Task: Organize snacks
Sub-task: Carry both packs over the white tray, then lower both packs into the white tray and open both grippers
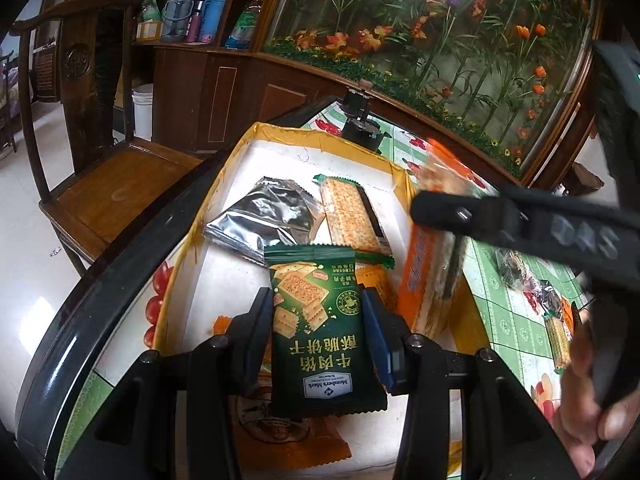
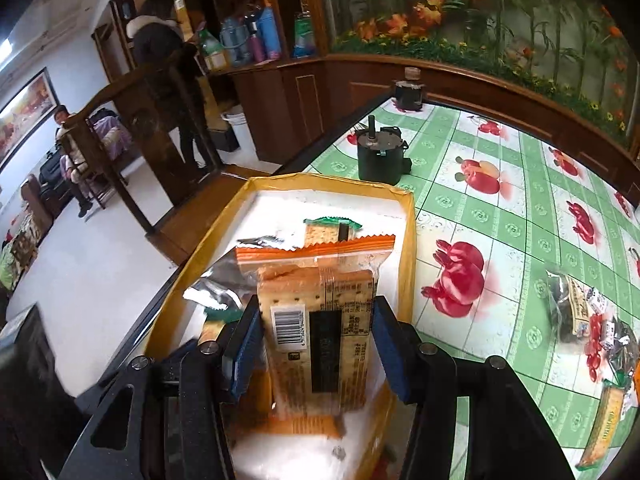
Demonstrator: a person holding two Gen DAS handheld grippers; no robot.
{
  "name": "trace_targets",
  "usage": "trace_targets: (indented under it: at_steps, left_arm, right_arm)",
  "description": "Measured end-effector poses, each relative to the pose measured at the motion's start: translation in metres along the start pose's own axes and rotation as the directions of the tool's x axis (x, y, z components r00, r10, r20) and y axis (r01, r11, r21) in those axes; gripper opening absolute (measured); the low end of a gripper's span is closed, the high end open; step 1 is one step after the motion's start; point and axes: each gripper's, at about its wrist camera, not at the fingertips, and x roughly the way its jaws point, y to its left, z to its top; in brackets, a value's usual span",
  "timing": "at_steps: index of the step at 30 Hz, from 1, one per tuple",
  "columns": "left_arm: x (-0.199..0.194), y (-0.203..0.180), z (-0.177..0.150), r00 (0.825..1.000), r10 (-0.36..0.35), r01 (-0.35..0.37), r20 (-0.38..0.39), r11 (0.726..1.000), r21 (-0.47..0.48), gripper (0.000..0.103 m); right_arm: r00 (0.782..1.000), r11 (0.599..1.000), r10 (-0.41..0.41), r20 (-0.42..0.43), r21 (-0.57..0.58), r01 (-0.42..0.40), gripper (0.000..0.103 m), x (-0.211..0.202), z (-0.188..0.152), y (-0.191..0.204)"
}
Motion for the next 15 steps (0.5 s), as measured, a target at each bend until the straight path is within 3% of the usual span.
trace_targets:
  at_steps: [11,15]
  left_arm:
    - [0.006,0.004,0.003,1.000,-0.027,0.027,-0.016,0.999,-0.028,0.044]
    - [0.007,0.006,0.004,0.999,-0.049,0.049,-0.008,0.998,-0.043,0.044]
  right_arm:
    - [0.995,0.998,-0.008,-0.099,0.058,0.014,0.057,0.055,0.026,-0.007]
    - [0.993,0.997,0.037,-0.112,0.070,-0.029,0.059,0.062,0.024,-0.011]
